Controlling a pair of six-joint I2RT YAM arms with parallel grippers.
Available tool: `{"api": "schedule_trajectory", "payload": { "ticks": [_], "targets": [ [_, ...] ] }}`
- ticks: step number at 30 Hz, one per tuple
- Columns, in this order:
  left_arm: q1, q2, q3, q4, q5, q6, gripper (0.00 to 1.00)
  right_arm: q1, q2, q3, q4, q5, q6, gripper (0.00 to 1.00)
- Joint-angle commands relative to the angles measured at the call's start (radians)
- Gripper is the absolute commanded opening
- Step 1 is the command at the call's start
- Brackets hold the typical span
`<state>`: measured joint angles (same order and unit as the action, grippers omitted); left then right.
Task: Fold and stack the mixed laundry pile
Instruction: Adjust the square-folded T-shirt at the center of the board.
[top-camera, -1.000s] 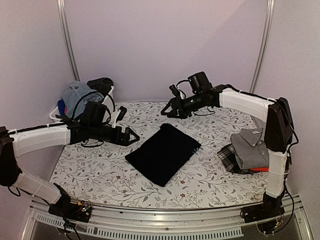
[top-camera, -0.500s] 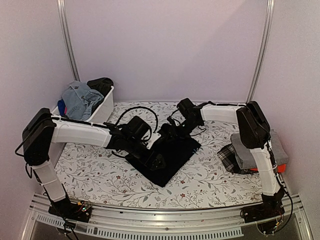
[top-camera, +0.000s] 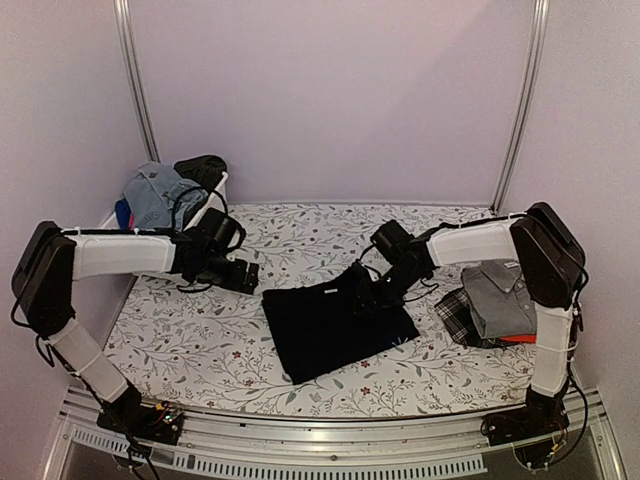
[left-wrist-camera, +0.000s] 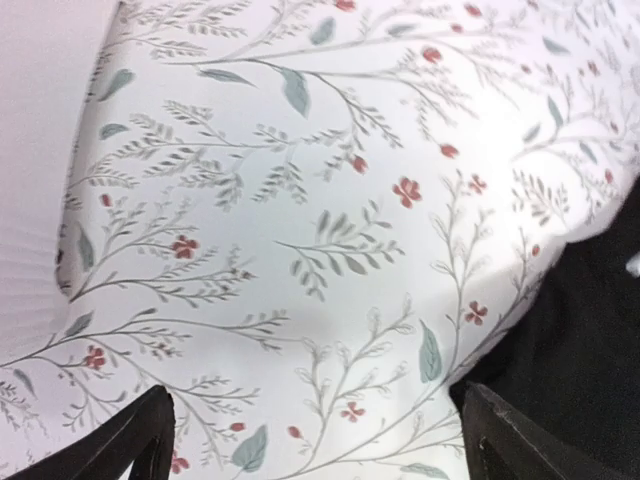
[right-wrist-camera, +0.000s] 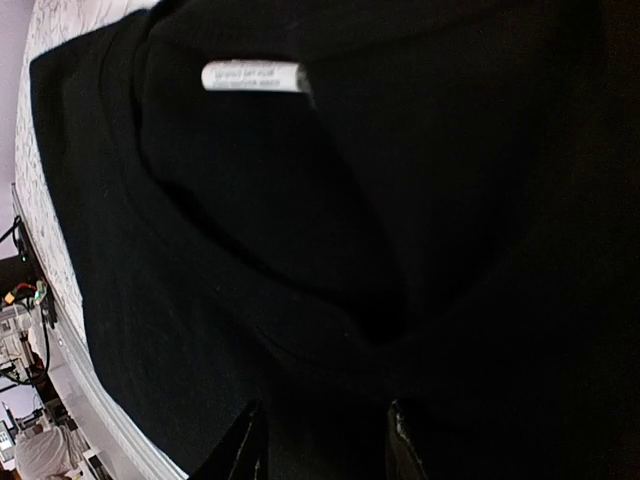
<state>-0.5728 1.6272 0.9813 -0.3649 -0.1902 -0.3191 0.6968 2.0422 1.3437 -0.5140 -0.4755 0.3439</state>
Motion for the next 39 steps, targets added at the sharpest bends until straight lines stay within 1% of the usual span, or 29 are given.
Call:
{"api": "schedule_trajectory", "payload": {
  "ticks": [1,4,6,9,11,14,16,21,26,28,31,34,37,39],
  "targets": [
    [0.106,-0.112,-0.049,0.054,0.156,-0.076,1.00,0.065,-0.056,-0.130,-0.092,-0.030,0.079,0.41],
    [0.100,-0.138,-0.050,0.051,0.260,-0.027,1.00,0.073,-0.128,-0.151,-0.059,-0.079,0.102,0.45],
    [0.086,-0.173,-0.080,0.093,0.407,0.011,1.00,0.068,-0.196,-0.143,-0.055,-0.062,0.106,0.49],
    [0.015,-0.171,-0.112,0.123,0.561,0.044,1.00,0.029,-0.256,-0.133,-0.050,-0.042,0.100,0.51],
    [-0.067,-0.141,-0.115,0.131,0.608,0.042,1.00,0.001,-0.287,-0.152,-0.031,-0.038,0.110,0.51],
    [-0.156,-0.073,-0.098,0.144,0.611,0.015,1.00,-0.028,-0.311,-0.194,-0.006,-0.030,0.130,0.51],
    [-0.171,-0.012,-0.082,0.147,0.599,-0.013,1.00,-0.043,-0.321,-0.242,0.015,-0.044,0.152,0.51],
    [-0.153,0.122,-0.030,0.117,0.507,-0.027,1.00,-0.066,-0.323,-0.351,0.036,-0.041,0.210,0.50],
    [-0.080,0.201,0.022,0.068,0.429,-0.043,1.00,-0.112,-0.434,-0.408,0.063,-0.022,0.270,0.51],
    [-0.049,0.191,0.026,0.052,0.407,-0.037,1.00,-0.138,-0.486,-0.438,0.073,-0.017,0.295,0.53],
    [-0.046,0.114,0.023,0.082,0.355,0.020,1.00,-0.168,-0.553,-0.513,0.123,-0.070,0.342,0.54],
    [-0.063,0.028,0.033,0.132,0.379,0.098,1.00,-0.177,-0.595,-0.581,0.166,-0.094,0.386,0.54],
    [-0.179,-0.017,0.066,0.175,0.414,0.249,1.00,-0.180,-0.630,-0.623,0.181,-0.097,0.419,0.54],
    [-0.269,-0.005,0.087,0.207,0.444,0.294,1.00,-0.188,-0.645,-0.639,0.182,-0.099,0.430,0.54]
  ]
}}
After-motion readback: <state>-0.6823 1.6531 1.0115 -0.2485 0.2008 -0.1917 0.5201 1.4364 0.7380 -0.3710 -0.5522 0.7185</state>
